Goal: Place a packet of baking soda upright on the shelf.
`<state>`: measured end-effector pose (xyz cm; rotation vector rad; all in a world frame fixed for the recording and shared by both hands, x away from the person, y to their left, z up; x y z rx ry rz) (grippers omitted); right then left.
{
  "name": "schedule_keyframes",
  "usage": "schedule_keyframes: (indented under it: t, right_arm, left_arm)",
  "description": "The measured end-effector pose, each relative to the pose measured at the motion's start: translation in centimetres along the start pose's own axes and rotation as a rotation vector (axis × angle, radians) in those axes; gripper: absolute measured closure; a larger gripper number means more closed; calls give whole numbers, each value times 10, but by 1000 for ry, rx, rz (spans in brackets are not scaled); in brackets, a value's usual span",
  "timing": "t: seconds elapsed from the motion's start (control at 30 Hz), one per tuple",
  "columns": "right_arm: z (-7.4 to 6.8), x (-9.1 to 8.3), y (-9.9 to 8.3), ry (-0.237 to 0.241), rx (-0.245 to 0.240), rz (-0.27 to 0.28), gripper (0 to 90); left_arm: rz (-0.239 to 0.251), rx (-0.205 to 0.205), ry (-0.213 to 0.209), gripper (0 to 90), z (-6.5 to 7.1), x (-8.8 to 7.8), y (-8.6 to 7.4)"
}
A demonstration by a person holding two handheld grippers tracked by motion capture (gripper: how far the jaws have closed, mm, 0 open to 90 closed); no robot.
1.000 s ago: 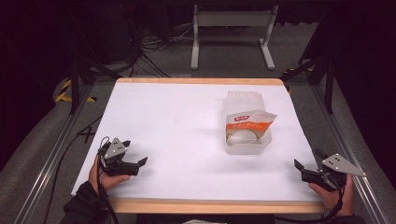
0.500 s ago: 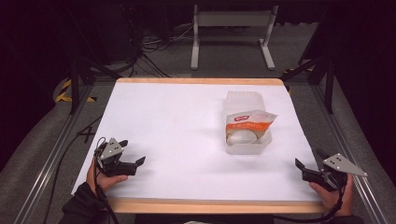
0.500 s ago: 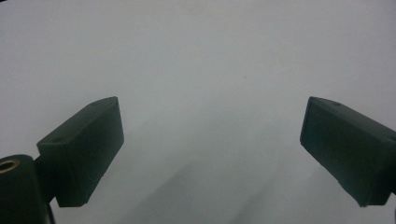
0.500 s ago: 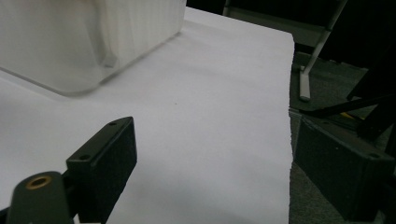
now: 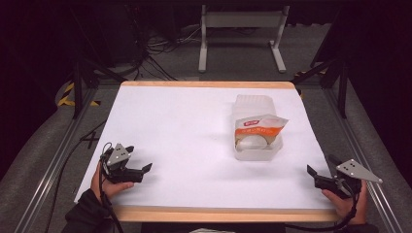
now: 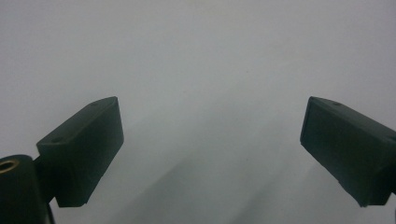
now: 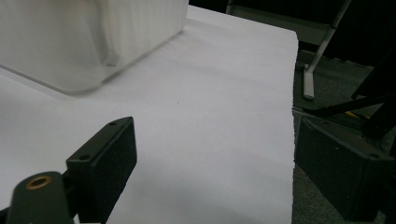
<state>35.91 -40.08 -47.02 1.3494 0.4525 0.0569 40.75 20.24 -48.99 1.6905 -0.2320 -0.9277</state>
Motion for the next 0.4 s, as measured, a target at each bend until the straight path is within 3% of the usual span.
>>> schedule_keyframes:
  t: [0.4]
  right_arm:
    - [2,-1,0,-5,18,13,133]
  left_arm:
    - [-34,14,10,64,2,6,-1]
Point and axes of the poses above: each handheld gripper's, and its own axes: x roughly forward along the jaws, y roughly out of its top, z roughly to its right, the point moved 7 cm from there along x, roughly forward along the jaws, and after that the axes turned 7 degrees about z, right-handed, at the moved point
